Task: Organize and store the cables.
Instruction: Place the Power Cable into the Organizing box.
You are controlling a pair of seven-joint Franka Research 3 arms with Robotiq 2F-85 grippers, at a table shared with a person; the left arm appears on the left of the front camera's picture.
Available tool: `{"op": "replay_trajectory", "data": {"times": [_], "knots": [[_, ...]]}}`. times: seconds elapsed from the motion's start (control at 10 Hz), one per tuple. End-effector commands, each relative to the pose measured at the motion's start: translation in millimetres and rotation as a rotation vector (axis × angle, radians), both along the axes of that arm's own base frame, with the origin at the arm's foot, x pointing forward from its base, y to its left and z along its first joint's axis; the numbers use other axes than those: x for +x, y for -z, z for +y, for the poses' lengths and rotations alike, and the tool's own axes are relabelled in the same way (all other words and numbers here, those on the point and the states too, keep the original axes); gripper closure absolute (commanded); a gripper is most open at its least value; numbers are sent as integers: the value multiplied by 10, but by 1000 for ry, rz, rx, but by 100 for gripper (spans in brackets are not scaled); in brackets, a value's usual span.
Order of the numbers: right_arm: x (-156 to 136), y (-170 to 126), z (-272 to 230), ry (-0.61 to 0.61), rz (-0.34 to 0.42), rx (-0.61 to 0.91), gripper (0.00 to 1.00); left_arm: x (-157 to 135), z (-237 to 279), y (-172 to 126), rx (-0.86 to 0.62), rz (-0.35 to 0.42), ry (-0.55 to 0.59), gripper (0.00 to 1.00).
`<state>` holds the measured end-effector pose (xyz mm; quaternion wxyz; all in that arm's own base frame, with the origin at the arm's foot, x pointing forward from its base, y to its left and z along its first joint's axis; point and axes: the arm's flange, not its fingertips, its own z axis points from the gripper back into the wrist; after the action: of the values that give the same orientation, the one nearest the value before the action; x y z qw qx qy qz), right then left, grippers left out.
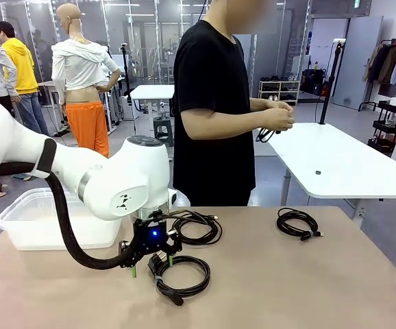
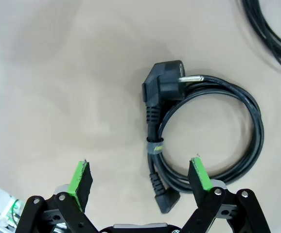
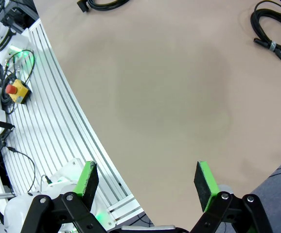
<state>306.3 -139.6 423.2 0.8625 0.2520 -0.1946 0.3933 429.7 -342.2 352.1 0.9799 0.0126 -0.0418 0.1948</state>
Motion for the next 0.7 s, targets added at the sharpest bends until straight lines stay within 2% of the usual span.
{"op": "replay_trajectory", "data": {"times": [0.0, 0.5, 0.6], "knots": [[10, -19, 1, 4, -2, 16, 0, 101, -145, 113, -40, 8, -32, 0], [10, -19, 1, 4, -2, 16, 0, 89, -159, 404, -21, 76, -36, 0], [10, -19, 1, 4, -2, 16, 0, 84, -138, 401, -17, 67, -43, 28]]}}
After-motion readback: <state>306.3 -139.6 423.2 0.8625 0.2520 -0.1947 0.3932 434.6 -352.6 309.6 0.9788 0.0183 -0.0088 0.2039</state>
